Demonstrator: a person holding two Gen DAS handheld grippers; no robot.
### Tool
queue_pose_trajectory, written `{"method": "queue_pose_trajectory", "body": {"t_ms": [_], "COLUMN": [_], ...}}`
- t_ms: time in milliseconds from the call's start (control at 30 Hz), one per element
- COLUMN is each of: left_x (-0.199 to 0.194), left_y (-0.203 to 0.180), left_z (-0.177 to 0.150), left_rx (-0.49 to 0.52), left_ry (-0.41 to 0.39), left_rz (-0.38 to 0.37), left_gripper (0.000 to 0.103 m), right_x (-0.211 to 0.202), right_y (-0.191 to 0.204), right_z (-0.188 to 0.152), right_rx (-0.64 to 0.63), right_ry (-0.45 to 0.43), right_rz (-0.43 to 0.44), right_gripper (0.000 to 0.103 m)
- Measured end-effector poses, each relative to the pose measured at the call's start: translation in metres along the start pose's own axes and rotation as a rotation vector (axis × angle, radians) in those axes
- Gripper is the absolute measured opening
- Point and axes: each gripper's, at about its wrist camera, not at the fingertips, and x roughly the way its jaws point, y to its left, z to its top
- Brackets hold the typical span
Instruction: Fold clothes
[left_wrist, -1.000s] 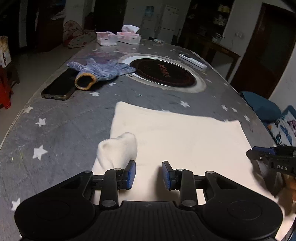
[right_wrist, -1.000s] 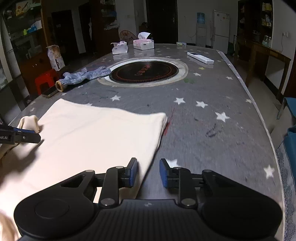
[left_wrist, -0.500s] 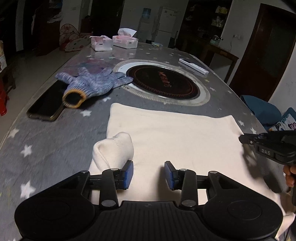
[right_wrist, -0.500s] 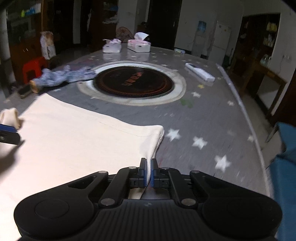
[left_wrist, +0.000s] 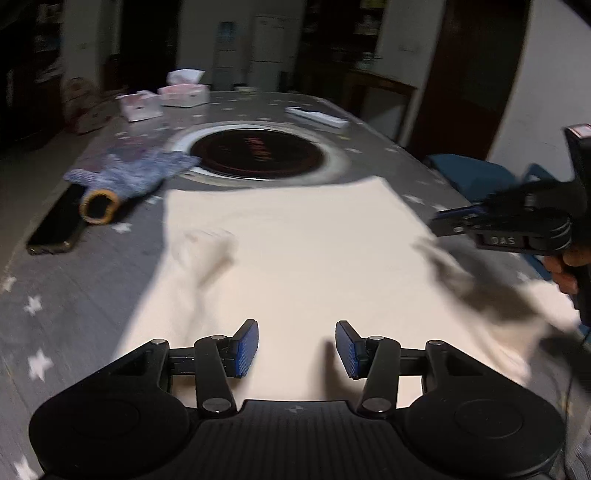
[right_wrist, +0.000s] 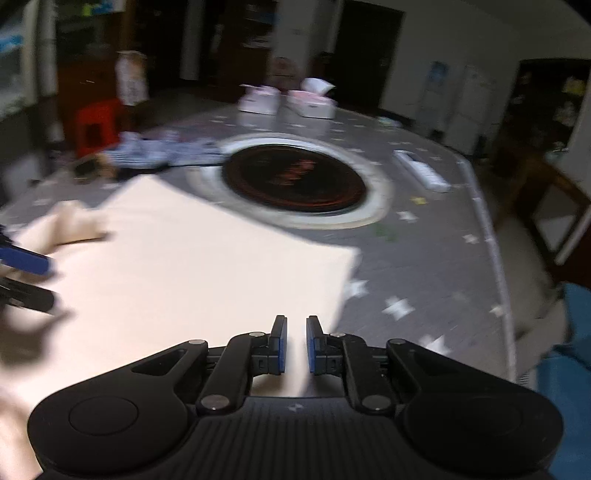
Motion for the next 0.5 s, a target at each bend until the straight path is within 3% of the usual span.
{"method": "queue_pose_trajectory", "body": {"t_ms": [233,333,433,500], "left_x": [-0.046,-0.050,-0.044,-0.040], "left_y": [-0.033,-0.042,-0.047,-0.048], "left_z": [-0.033,-0.041,-0.047,-0.052], "left_rx": [0.060,0.111,0.151,0.165], "left_ry": [-0.034,-0.034,-0.023,-0.017], "left_rz": [-0.153,-0.139,-0.098,-0.087], "left_gripper": [0.050,0.050,0.047,0.026], "right_x": [-0.075,-0.091,-0.092,-0.089], "right_y": [0.047,0.067,0.085,0.095], "right_z": [-0.034,-0.047,-0.058,-0.063], "right_rx": [-0.019,-0.053,-0.101,-0.125], "right_ry": [-0.025,-0.017,-0.007,0.001], "right_rz": [0.276,0.352,0.360,0.346], "right_gripper": [0.012,0.014,0.016,0.016]}}
